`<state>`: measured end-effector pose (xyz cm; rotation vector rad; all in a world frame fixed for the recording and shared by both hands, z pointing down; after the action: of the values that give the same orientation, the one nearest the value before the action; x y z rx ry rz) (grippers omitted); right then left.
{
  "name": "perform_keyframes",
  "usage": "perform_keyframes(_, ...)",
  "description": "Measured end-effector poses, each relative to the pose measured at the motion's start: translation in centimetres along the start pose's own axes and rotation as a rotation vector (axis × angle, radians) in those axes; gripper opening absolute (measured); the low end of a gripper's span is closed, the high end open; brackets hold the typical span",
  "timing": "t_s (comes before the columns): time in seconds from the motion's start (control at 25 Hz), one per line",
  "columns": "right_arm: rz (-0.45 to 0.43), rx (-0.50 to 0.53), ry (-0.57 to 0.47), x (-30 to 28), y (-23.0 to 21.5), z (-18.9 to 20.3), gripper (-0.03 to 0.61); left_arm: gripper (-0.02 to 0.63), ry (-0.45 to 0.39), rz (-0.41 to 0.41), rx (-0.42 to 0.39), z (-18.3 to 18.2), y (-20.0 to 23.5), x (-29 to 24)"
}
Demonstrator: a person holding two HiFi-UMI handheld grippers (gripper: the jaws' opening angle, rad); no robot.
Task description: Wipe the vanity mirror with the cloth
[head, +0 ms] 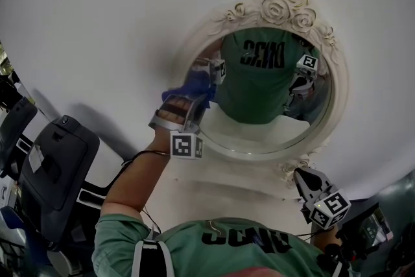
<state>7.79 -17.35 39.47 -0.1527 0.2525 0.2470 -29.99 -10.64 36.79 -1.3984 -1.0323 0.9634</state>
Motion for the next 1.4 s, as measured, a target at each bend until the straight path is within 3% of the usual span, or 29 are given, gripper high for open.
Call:
perform_keyframes(0.32, 0.015, -0.024, -0.024, 0.5, -1.4, 0.9, 0.012, 0.061, -0.145, -0.017, -0.006, -6.8, 2.0, -1.8)
perform_keyframes(0.48, 0.035, -0.049, -0.052, 1.6, -2.9, 1.9, 0.012, 0.061, -0.259, -0.032, -0.041, -12.8, 3.0, -3.4)
perform_keyframes(0.72, 0.074, -0.094, -0.099, 4.1, -5.1, 3.8, 0.012, 0.061, -0.427, -0.052, -0.163, -23.3, 4.1, -5.8)
perform_keyframes(0.92, 0.107, -0.136, -0.135, 5.5, -6.4, 5.1, 0.012, 0.061, -0.525, -0.066, -0.204, -29.9, 4.9, -7.6)
perform_keyframes(1.2, 0.119, -0.144, -0.139, 6.1, -7.0, 5.5, 0.012, 0.060, -0.566, -0.037, -0.197, -30.7, 4.5, -7.7)
perform_keyframes(1.4, 0.088, -0.112, -0.124, 5.2, -5.7, 4.1, 0.012, 0.060, -0.536, -0.057, -0.115, -26.4, 5.2, -5.1)
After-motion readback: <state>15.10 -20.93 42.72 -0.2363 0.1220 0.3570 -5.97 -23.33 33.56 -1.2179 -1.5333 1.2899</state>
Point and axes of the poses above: the fingertips, and each gripper's own axes: x backward along the fingers, y to its left, z out of its underside, the point moved 9 cm from there along x, backward along the fingers, and after that the axes turned 10 degrees about -x, right-handed, at the moved point
